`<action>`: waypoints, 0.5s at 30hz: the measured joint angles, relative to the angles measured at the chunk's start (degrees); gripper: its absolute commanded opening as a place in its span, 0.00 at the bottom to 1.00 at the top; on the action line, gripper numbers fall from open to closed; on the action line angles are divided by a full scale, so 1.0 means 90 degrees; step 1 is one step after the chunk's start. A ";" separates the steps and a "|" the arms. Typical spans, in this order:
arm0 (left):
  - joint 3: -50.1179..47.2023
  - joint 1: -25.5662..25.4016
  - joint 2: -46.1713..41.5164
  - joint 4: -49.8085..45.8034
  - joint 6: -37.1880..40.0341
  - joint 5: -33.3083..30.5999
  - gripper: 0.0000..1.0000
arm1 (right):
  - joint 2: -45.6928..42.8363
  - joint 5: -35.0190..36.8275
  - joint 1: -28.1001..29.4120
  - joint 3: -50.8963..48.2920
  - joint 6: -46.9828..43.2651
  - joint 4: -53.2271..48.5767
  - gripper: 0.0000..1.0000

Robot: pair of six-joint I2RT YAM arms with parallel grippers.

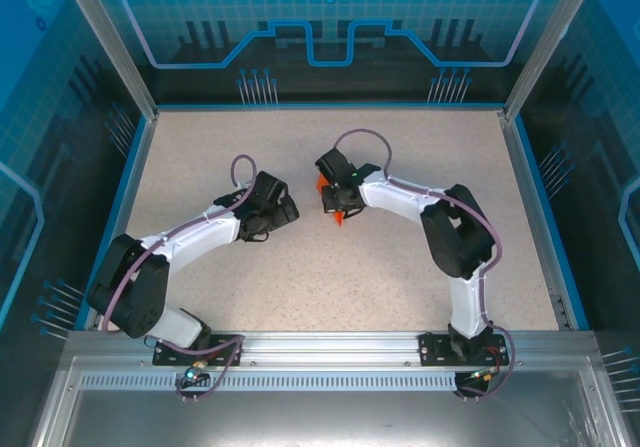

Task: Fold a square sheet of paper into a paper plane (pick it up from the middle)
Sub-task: Move the paper plane to the center of the table.

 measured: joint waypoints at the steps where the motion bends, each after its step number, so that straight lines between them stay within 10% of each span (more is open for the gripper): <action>1: -0.0007 0.0000 -0.0012 -0.0005 0.0000 -0.0002 0.99 | 0.0148 0.0007 -0.0019 0.0134 0.0002 -0.0041 0.08; 15: -0.0012 0.0000 -0.0017 0.0005 0.0007 0.0007 0.99 | 0.1083 0.0015 -0.0046 0.0950 0.0165 -0.0493 0.21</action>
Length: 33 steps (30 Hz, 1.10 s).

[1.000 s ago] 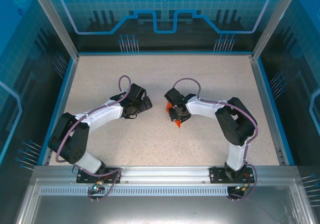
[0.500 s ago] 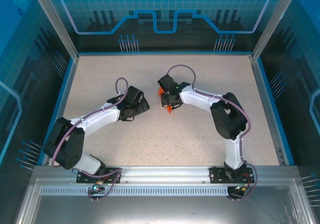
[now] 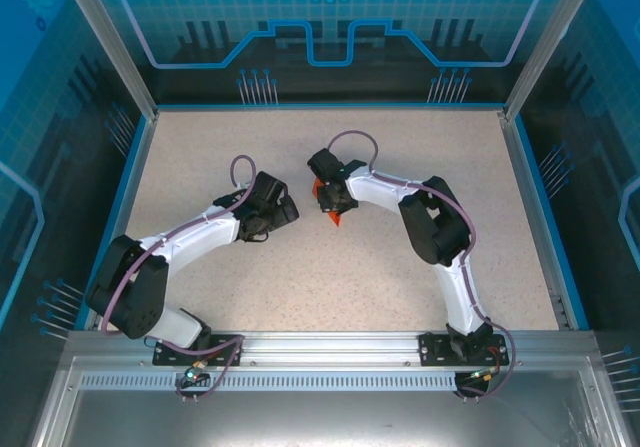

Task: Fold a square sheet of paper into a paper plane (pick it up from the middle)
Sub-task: Move the paper plane to the center of the table, then reset both arms

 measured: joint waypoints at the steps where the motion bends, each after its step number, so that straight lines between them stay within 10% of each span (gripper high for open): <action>1: -0.0005 0.0000 0.0000 0.0002 0.0002 0.0000 0.99 | 0.0005 0.0000 0.0000 0.0022 0.0015 -0.0015 0.21; 9: -0.0177 0.0000 -0.0017 -0.0024 0.0022 -0.0002 0.99 | 0.0046 0.0041 0.0005 0.0109 0.0180 -0.0117 0.25; 16: -0.0083 0.0000 -0.0226 -0.0362 0.0027 -0.0279 0.99 | -0.0221 0.0041 0.0012 0.0452 0.0352 -0.0590 0.54; 25: 0.0680 0.0197 -0.0806 -0.1076 0.0352 -0.1851 0.99 | -0.2844 0.0347 -0.0372 -0.0029 0.0306 -0.0474 0.99; 33: 0.0151 0.0984 -0.1433 -0.0452 0.1423 -0.2951 0.99 | -0.4660 0.1858 -0.1639 -0.2110 -0.0675 0.0328 0.99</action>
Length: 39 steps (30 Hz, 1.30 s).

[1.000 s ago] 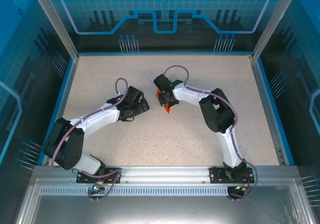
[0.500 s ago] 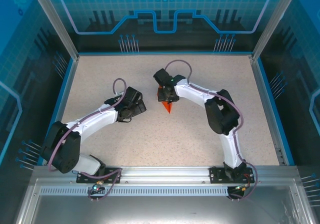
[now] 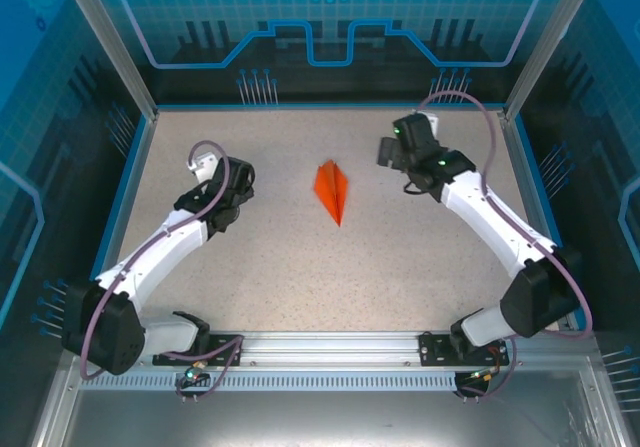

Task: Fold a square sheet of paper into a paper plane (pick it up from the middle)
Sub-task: Reset both arms

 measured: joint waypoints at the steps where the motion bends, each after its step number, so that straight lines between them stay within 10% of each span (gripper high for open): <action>1: -0.0175 0.0083 -0.0085 0.0143 0.0143 -0.0097 0.99 | -0.0136 0.0151 -0.0233 -0.0374 -0.0163 0.0172 0.99; 13: -0.2412 0.0816 -0.0318 0.2676 0.1571 -0.0814 0.99 | -0.0826 0.0578 -0.1528 -0.3849 -0.1671 0.3164 0.99; 28: -0.3602 0.1773 0.0486 0.7128 0.3269 0.2042 0.99 | 0.0131 -0.1447 -0.1972 -0.4908 -0.2919 0.6598 0.99; 39: -0.3585 0.1819 0.1540 0.8119 0.3793 0.3410 0.99 | 0.0240 -0.2664 -0.1972 -0.5600 -0.3453 0.8055 0.99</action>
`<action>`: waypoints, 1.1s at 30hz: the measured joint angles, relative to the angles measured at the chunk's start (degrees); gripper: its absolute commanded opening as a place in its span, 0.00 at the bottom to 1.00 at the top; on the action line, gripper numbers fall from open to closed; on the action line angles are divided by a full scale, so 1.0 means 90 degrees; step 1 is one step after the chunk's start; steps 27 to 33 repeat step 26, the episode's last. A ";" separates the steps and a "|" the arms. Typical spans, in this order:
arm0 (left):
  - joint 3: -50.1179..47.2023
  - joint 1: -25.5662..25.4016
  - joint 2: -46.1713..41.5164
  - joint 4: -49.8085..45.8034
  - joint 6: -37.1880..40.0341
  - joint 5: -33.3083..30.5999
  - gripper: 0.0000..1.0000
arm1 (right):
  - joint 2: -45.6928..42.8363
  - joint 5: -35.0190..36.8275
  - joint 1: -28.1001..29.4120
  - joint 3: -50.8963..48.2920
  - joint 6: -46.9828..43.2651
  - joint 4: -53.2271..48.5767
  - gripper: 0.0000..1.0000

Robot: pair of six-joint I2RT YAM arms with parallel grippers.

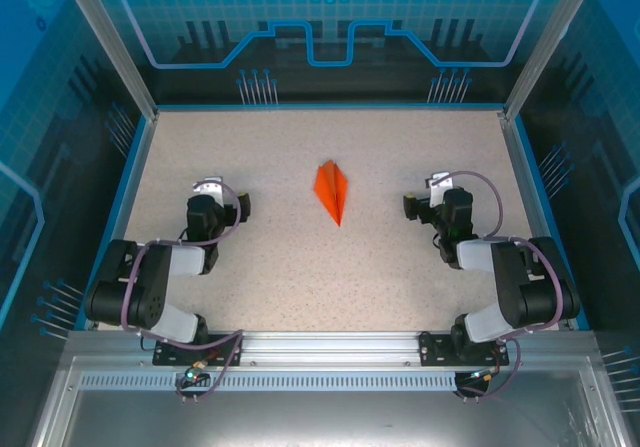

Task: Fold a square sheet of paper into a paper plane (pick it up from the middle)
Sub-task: Reset both arms

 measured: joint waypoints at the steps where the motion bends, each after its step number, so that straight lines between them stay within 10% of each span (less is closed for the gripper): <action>1: 0.0017 0.0000 0.0056 0.0002 0.0022 0.0046 0.99 | 0.0000 -0.0039 0.0000 0.0000 -0.0002 0.0041 0.99; 33: 0.0250 0.0092 0.0129 -0.0049 0.0024 0.0289 0.99 | 0.0029 -0.0308 -0.0126 0.0039 0.0007 0.0034 0.99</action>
